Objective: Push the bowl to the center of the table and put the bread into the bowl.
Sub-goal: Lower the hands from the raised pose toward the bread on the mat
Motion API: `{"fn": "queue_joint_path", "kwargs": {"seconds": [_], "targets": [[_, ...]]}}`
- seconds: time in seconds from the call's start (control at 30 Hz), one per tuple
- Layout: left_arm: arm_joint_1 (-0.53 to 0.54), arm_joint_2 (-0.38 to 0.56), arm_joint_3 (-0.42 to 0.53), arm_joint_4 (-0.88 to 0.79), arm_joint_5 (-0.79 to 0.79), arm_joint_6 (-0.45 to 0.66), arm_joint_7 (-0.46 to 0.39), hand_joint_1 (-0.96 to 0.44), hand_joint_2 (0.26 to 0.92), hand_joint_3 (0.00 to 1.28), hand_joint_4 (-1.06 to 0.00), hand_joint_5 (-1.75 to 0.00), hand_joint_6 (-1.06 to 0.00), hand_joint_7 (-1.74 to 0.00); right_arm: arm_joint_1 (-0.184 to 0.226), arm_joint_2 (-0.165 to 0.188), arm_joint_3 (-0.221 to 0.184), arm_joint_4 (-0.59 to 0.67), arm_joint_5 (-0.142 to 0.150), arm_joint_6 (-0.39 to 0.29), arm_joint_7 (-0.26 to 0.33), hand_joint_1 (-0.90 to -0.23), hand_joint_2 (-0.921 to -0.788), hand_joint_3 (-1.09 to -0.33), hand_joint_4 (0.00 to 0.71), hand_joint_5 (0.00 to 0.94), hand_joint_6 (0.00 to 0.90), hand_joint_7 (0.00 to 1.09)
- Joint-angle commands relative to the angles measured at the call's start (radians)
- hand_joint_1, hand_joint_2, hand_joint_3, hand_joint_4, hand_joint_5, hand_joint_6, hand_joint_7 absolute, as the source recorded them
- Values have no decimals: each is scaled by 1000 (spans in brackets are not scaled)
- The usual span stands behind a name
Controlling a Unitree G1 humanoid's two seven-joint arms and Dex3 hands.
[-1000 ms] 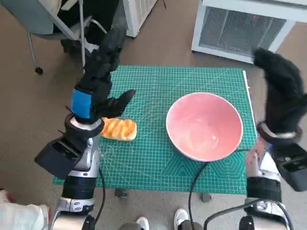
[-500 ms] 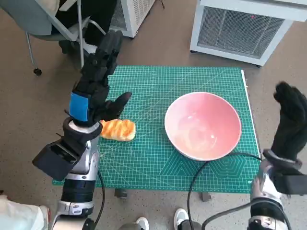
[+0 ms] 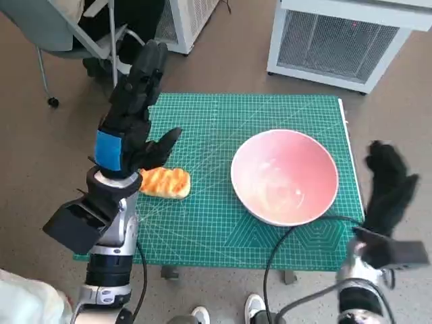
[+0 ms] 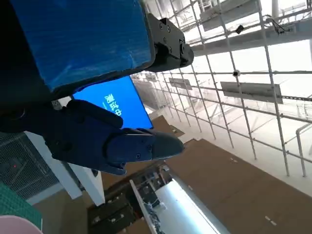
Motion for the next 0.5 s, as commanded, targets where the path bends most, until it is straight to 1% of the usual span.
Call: {"fn": "queue_joint_path", "kwargs": {"seconds": [0.03,0.1,0.13,0.23,0.33,0.5], "targets": [[13,8,7,-16,-5,6,2,-574,921,308,-170,0,-337,-9,-38,14,-30,93,54,74,67,-555,-921,-917,187,28,-1,472],[14,9,8,-18,-5,7,1,-573,921,307,-168,0,-338,-9,-57,17,-39,120,63,99,87,-560,-921,-901,181,22,-1,468],[14,10,8,-18,-5,7,1,-573,921,308,-167,0,-338,-9,-70,18,-39,134,63,118,87,-561,-921,-893,177,18,-1,464],[16,14,10,-20,-6,8,-1,-572,921,307,-166,0,-338,-8,-94,23,-42,155,62,148,84,-557,-921,-880,176,14,4,465],[17,20,12,-23,-10,14,-4,-572,921,308,-170,-2,-338,-8,-129,38,-42,168,56,182,64,-546,-921,-877,183,16,21,478],[21,27,14,-26,-11,17,-7,-568,921,309,-175,-4,-339,-8,-174,52,-39,181,42,220,30,-539,-921,-875,195,19,38,494]]}}
